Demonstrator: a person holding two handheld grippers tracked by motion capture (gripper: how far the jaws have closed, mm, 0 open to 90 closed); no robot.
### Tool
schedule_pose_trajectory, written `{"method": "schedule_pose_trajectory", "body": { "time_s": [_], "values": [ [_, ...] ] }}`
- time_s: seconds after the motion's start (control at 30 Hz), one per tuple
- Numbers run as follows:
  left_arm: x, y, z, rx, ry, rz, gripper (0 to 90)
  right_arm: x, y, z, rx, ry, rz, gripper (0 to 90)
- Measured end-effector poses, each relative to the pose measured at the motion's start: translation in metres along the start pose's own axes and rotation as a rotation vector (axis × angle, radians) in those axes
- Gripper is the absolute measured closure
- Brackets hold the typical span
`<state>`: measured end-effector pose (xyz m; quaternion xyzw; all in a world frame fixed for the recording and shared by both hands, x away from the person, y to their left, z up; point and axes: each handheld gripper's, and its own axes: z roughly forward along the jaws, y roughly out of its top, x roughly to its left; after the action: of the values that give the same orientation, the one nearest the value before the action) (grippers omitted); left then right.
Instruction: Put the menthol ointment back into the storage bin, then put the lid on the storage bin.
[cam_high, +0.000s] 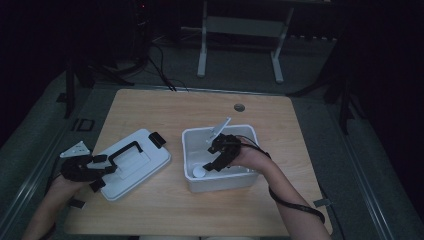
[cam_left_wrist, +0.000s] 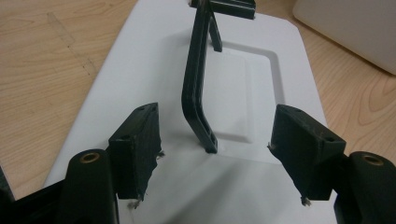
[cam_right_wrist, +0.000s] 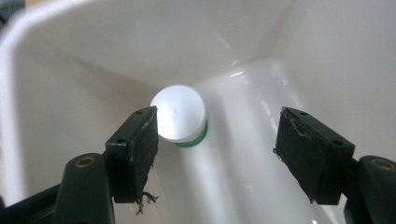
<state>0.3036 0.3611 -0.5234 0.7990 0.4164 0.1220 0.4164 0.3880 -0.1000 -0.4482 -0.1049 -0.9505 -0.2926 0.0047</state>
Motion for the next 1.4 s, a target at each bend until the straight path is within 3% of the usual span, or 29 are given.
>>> {"method": "schedule_pose_trajectory", "body": {
  "time_s": [0.07, 0.1, 0.27, 0.43, 0.53, 0.7, 0.83, 0.97, 1.17, 1.4],
  "values": [
    [0.0, 0.001, 0.001, 0.003, 0.003, 0.003, 32.8, 0.001, -0.002, -0.006, -0.017, -0.008, 0.008, 26.0],
    [0.0, 0.003, 0.002, 0.009, 0.009, 0.009, 29.5, 0.0, -0.009, -0.022, -0.083, -0.024, 0.032, 21.6],
    [0.0, 0.013, 0.008, 0.016, 0.013, 0.017, 28.6, 0.001, -0.027, -0.054, -0.219, -0.049, 0.1, 15.9],
    [0.004, 0.023, 0.015, 0.044, 0.014, 0.03, 28.7, 0.006, -0.058, -0.083, -0.338, -0.081, 0.159, 13.4],
    [0.007, 0.029, 0.019, 0.053, 0.01, 0.035, 28.8, 0.008, -0.077, -0.094, -0.353, -0.1, 0.181, 13.5],
    [0.007, 0.036, 0.026, 0.069, 0.014, 0.067, 34.3, 0.007, -0.114, -0.107, -0.371, -0.169, 0.277, 14.8],
    [0.006, 0.042, 0.03, 0.077, -0.003, 0.093, 48.8, 0.006, -0.142, -0.113, -0.407, -0.197, 0.343, 15.6],
    [0.007, 0.048, 0.036, 0.122, -0.029, 0.104, 54.7, 0.006, -0.167, -0.118, -0.407, -0.259, 0.392, 15.6],
    [0.006, 0.056, 0.044, 0.151, -0.068, 0.119, 61.5, 0.007, -0.199, -0.114, -0.38, -0.315, 0.464, 15.5],
    [0.004, 0.06, 0.048, 0.195, -0.081, 0.139, 76.3, 0.01, -0.227, -0.097, -0.362, -0.318, 0.522, 15.5]
  ]
}}
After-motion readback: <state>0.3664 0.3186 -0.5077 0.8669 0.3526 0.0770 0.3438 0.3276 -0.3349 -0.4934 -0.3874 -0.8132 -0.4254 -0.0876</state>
